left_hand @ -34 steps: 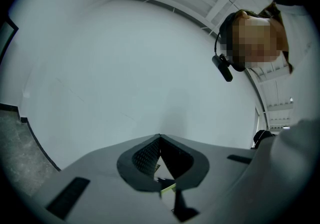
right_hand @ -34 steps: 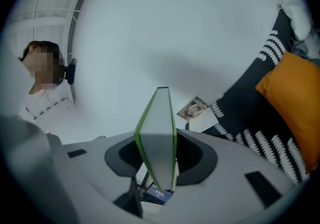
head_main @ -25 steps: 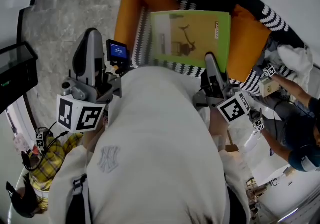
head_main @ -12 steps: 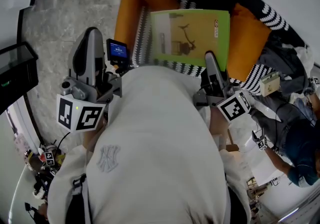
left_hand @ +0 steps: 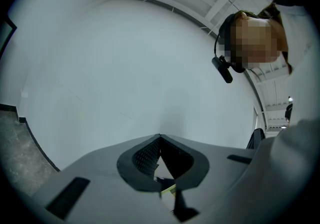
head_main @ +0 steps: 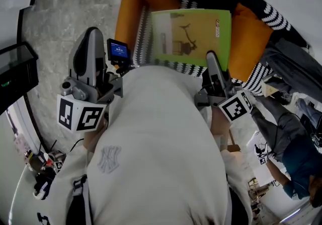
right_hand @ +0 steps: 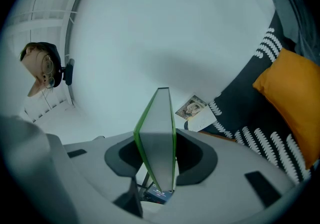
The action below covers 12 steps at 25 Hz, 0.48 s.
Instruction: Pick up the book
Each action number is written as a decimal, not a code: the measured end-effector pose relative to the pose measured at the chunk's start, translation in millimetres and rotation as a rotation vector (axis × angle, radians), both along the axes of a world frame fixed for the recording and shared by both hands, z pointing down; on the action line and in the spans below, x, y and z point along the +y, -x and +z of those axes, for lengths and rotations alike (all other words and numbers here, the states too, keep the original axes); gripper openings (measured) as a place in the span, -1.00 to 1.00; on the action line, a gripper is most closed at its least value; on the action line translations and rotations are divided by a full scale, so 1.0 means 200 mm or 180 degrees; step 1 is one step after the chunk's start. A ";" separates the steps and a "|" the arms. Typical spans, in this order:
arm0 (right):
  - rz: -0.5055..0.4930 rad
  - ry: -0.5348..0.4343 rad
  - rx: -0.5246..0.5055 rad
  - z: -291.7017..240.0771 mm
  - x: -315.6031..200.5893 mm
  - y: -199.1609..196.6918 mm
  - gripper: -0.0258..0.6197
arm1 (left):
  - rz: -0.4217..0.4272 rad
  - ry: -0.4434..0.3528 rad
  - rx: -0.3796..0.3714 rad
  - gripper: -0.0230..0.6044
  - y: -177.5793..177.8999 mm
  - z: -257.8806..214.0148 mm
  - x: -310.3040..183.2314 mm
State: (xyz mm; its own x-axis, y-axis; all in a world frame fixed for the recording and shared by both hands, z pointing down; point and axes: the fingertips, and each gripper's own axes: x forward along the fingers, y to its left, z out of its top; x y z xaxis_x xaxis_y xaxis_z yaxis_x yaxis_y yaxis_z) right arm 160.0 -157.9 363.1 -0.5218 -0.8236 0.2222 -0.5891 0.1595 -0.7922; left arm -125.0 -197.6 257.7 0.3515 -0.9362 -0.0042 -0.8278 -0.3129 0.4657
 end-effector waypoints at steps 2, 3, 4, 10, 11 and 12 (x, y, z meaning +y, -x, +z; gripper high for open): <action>-0.0010 -0.0013 0.0043 0.00 0.00 0.00 -0.44 | 0.0003 -0.0003 0.0000 -0.90 0.00 0.00 0.00; -0.0011 -0.0012 0.0044 0.00 0.00 0.00 -0.44 | 0.0005 -0.0005 0.0002 -0.90 0.00 0.00 0.00; -0.0012 -0.0011 0.0046 0.00 0.00 0.00 -0.44 | 0.0008 -0.0006 0.0004 -0.90 -0.01 0.00 0.00; -0.0004 -0.0005 0.0042 0.00 0.00 -0.01 -0.44 | 0.0013 -0.0009 0.0017 -0.90 -0.01 0.00 -0.01; -0.0005 -0.0011 0.0062 0.00 -0.01 -0.01 -0.44 | 0.0013 -0.0008 0.0016 -0.90 -0.01 0.00 -0.01; 0.0001 -0.0008 0.0053 0.00 -0.01 -0.01 -0.44 | 0.0012 -0.0009 0.0014 -0.90 -0.01 0.00 0.00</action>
